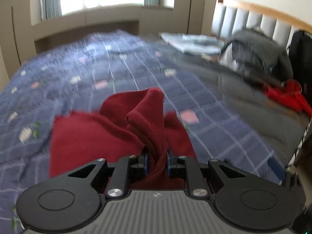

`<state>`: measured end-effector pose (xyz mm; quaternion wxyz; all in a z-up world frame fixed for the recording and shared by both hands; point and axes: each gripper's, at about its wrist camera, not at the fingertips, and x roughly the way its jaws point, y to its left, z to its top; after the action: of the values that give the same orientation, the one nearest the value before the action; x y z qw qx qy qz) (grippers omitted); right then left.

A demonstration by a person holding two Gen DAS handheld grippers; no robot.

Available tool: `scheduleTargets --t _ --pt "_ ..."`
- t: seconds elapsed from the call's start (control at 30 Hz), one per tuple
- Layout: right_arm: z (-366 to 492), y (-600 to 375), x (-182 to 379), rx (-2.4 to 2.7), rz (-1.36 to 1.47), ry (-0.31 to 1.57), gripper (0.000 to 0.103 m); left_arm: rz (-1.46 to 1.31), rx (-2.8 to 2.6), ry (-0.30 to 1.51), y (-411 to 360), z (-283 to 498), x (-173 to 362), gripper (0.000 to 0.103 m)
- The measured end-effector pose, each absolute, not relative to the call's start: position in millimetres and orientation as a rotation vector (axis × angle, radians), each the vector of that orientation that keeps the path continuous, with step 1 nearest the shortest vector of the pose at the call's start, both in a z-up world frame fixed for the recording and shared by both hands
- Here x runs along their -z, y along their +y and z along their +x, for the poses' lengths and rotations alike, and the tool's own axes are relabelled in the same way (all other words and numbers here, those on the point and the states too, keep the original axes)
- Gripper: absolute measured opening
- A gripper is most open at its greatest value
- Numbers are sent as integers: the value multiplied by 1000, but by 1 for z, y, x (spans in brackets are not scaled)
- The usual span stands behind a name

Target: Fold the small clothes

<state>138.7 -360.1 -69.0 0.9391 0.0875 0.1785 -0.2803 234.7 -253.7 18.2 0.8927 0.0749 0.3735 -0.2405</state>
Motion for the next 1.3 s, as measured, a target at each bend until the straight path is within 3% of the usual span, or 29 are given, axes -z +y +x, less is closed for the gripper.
scheduleTargets --t 0.1,0.23,0.37,0.5,0.63,1.07,1.3 --pt "141 -370 72 574 234 364 103 161 520 791 -254 232 -10 23" --pt "143 -371 73 570 240 371 102 34 629 832 -238 233 -7 51" --pt "144 -373 72 565 245 369 102 3 661 800 -229 232 -9 66" --pt "144 -373 73 568 245 369 102 -41 648 746 -211 228 -15 89" --pt "146 -371 73 575 235 371 103 -83 548 701 -180 223 -22 102" --pt "140 -354 70 529 183 310 103 -252 167 774 -79 238 40 102" --pt "133 -322 25 344 175 293 103 -341 222 733 -62 225 69 102"
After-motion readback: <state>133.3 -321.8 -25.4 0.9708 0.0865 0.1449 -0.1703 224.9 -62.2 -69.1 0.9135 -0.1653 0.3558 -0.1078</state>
